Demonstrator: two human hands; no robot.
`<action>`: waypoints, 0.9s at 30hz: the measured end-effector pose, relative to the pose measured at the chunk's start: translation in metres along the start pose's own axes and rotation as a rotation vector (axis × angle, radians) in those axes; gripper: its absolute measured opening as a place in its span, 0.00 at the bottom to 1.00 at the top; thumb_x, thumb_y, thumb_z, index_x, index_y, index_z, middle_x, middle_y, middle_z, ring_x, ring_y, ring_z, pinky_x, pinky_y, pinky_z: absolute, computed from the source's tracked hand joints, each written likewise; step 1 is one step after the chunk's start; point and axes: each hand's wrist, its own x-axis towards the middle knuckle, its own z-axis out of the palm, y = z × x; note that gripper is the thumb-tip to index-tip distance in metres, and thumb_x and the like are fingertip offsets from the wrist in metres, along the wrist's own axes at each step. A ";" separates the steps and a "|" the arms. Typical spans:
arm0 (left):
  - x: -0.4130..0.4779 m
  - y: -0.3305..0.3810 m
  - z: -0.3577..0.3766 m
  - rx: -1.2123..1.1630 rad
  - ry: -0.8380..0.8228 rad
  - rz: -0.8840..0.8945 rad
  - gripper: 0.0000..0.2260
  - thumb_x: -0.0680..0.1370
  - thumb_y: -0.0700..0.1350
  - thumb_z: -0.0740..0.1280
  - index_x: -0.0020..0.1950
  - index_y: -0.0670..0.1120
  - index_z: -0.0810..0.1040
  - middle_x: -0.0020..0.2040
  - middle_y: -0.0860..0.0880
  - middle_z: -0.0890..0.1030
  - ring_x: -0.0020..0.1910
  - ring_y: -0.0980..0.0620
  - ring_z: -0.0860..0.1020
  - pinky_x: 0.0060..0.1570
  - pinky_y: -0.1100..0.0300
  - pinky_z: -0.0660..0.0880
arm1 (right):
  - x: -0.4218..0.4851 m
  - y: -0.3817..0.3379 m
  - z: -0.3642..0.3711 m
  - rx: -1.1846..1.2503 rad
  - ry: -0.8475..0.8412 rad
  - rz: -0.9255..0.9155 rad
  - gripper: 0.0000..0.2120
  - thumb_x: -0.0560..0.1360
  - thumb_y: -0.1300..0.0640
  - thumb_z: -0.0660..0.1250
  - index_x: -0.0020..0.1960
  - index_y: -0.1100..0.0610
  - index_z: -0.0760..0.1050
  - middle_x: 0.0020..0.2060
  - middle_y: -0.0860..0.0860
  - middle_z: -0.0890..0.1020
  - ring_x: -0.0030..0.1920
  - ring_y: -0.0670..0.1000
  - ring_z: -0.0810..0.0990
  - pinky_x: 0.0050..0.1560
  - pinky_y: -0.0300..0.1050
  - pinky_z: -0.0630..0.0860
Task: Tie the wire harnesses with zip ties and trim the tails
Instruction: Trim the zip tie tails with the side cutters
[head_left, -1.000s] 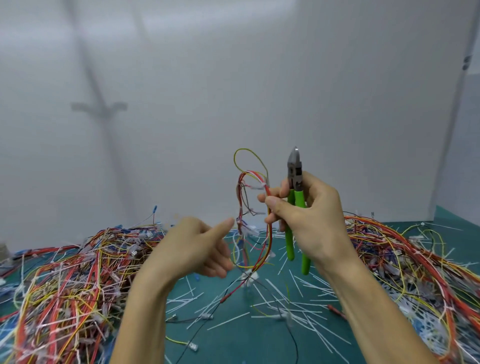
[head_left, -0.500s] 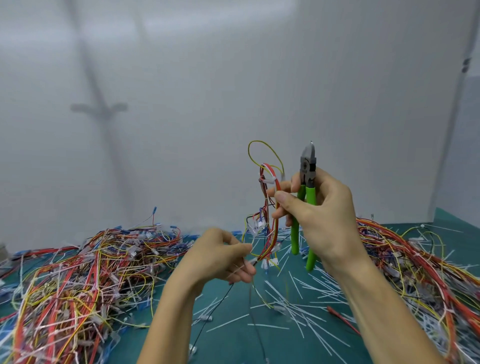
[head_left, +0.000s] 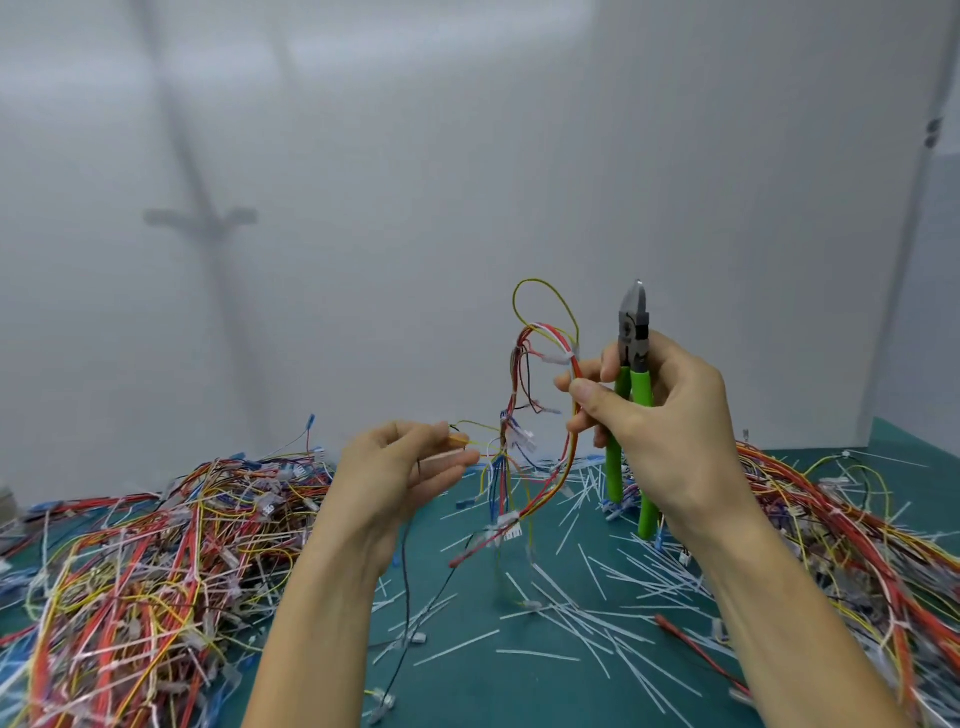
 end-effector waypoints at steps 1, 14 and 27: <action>0.000 0.002 0.000 -0.106 -0.008 -0.014 0.04 0.79 0.36 0.65 0.47 0.35 0.76 0.38 0.42 0.85 0.38 0.49 0.86 0.32 0.65 0.80 | 0.000 0.000 0.000 -0.015 -0.005 0.004 0.12 0.75 0.69 0.69 0.40 0.56 0.72 0.42 0.56 0.84 0.32 0.49 0.83 0.31 0.33 0.75; 0.011 0.002 -0.021 -0.091 0.106 -0.033 0.10 0.81 0.37 0.56 0.49 0.37 0.76 0.30 0.49 0.80 0.16 0.59 0.56 0.14 0.69 0.53 | 0.004 -0.005 -0.010 -0.079 0.005 -0.047 0.12 0.75 0.70 0.69 0.40 0.56 0.71 0.40 0.52 0.83 0.41 0.42 0.85 0.35 0.30 0.74; -0.001 0.011 0.013 -0.892 -0.056 -0.283 0.11 0.80 0.30 0.50 0.53 0.34 0.72 0.40 0.42 0.81 0.16 0.59 0.64 0.16 0.70 0.62 | 0.000 -0.001 0.003 -0.134 -0.155 -0.077 0.17 0.73 0.69 0.71 0.37 0.49 0.72 0.37 0.51 0.83 0.43 0.52 0.86 0.38 0.46 0.79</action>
